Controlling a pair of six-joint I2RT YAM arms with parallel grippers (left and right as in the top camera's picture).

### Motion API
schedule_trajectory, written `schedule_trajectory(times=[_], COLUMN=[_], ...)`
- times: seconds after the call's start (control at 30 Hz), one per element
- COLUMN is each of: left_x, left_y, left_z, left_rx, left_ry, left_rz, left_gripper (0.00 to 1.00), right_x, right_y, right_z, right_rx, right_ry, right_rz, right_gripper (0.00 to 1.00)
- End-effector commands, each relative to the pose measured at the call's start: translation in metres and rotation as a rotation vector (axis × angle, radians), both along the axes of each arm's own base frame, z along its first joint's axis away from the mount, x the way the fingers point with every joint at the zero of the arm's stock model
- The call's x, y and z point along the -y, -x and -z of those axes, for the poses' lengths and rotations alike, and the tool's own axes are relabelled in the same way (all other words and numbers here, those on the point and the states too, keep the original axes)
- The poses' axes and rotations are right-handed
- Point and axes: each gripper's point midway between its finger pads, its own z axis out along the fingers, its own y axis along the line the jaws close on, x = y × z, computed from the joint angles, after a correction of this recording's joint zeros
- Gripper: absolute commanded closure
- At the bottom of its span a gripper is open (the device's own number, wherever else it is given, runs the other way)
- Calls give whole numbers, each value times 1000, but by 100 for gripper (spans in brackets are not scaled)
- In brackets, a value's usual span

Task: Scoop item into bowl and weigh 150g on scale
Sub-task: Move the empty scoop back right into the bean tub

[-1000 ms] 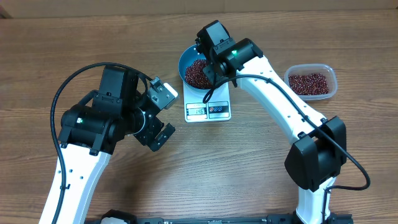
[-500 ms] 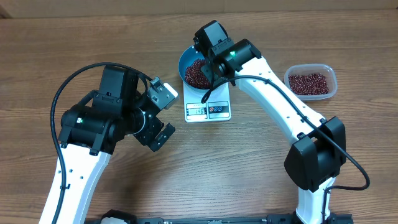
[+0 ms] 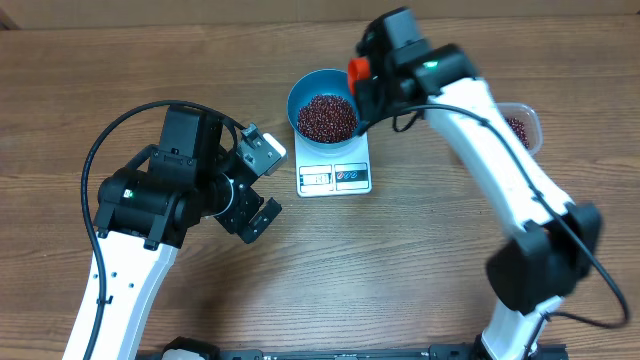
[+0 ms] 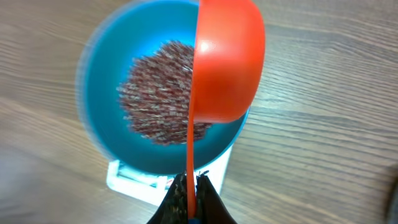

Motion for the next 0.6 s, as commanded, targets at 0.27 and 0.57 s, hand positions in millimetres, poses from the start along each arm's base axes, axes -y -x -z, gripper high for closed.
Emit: schedule_trajectory(times=[0.27, 0.57], left_x=[2, 2], left_y=[-1, -1], left_z=[1, 1], left_rx=[-11, -11], left_ry=[20, 20], left_rz=[-4, -4], left_gripper=[0, 1], right_x=[72, 156], right_y=[42, 59], right_z=[-126, -113], right_rx=[105, -1], right_ry=[-295, -267], right_rz=[107, 340], right_gripper=[96, 96])
